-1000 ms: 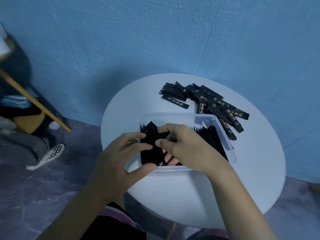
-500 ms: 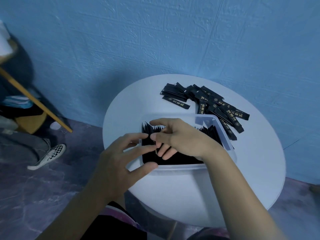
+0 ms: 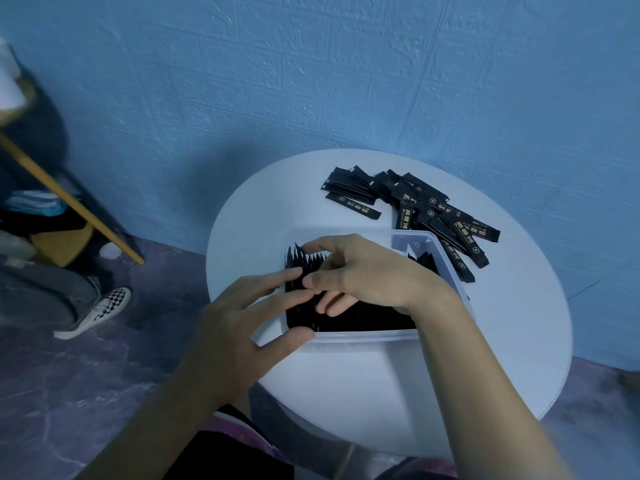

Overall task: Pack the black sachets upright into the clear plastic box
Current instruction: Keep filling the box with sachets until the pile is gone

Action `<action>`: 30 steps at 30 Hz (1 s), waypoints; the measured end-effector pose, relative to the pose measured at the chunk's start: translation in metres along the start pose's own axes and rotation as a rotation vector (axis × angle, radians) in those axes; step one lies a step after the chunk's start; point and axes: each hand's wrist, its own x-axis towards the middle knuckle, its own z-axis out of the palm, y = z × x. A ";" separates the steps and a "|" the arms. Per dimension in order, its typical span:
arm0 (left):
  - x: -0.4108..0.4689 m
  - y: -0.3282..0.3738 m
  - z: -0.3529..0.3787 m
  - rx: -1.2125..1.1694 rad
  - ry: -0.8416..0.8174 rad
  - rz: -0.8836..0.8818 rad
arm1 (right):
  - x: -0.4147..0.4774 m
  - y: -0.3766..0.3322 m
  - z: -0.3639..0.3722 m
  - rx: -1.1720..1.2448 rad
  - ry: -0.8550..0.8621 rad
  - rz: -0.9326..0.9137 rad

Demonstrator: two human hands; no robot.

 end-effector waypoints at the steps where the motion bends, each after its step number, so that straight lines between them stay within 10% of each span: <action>1: 0.000 0.000 0.000 -0.005 0.005 0.003 | 0.000 0.000 0.000 0.016 0.003 -0.003; 30: -0.003 0.002 0.006 0.035 -0.022 -0.052 | -0.009 0.019 -0.013 -0.009 0.127 -0.097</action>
